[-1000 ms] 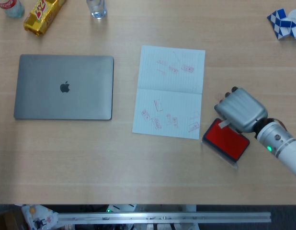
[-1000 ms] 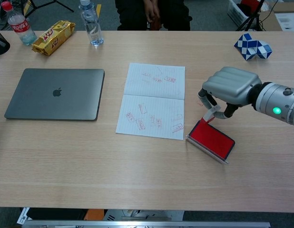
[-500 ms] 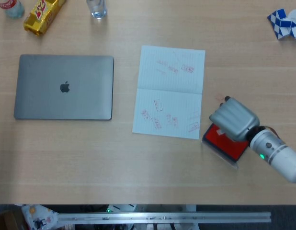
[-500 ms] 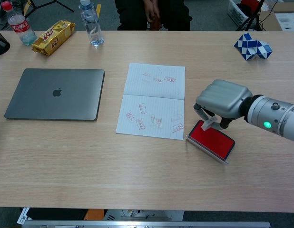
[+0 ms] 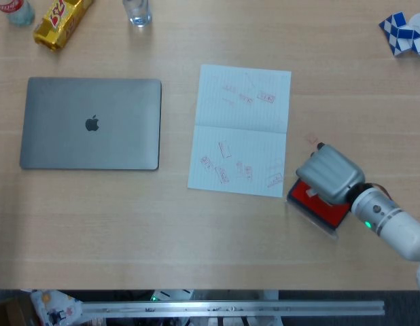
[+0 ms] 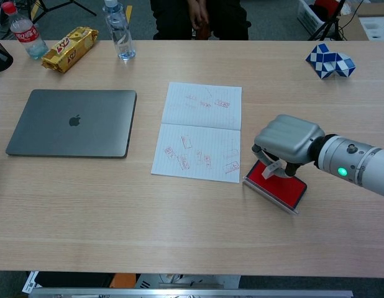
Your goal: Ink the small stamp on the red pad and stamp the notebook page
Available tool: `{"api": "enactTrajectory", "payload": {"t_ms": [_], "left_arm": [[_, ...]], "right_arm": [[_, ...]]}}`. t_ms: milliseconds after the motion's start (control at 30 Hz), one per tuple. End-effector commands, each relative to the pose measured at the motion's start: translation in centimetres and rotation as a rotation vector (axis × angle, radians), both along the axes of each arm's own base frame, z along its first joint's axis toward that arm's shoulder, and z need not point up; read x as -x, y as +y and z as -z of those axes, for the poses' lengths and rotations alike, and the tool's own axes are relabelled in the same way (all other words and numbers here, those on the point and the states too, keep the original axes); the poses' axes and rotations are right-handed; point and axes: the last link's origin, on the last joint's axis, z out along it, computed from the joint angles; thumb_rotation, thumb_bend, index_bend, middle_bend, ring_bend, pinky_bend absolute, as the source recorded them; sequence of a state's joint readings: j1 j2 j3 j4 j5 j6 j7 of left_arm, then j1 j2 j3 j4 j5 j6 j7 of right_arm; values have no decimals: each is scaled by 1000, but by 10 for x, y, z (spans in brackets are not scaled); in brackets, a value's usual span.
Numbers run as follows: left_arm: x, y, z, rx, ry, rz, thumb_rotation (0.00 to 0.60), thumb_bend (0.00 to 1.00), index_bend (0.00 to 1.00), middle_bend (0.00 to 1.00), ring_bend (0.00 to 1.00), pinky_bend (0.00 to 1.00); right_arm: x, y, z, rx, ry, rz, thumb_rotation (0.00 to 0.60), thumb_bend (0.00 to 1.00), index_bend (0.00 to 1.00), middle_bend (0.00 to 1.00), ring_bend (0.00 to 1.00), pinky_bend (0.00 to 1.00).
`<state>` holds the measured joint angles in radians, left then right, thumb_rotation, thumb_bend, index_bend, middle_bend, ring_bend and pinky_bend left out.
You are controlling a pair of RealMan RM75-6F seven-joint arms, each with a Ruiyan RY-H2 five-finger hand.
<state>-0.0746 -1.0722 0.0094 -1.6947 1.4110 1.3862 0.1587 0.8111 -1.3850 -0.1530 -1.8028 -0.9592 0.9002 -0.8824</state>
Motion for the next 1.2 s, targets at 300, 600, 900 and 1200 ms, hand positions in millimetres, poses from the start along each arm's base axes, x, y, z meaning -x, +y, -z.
{"api": "enactTrajectory", "payload": {"t_ms": [300,600,900,1200], "left_arm": [[0,1,1,9,3,-7,600,208,0,0,6,17],[1,1,1,10,5,-11,600,208,0,0,6,18],[0,1,0,7,3,-9,600,208,0,0,6,18],[-4,1,0,15,1,4,600,208,0,0,6,18]], "right_arm": [[6,-2,6,1,6,18,600,415,800,656,524,368],[7,-3,9,-1,11,20,600,416,804,660,528,368],[-4,-6,-13,30,-60,53,600,416,804,661,528,368],[-30,-33,-40,89,-142,73,600,416,811,668,531,368]]}}
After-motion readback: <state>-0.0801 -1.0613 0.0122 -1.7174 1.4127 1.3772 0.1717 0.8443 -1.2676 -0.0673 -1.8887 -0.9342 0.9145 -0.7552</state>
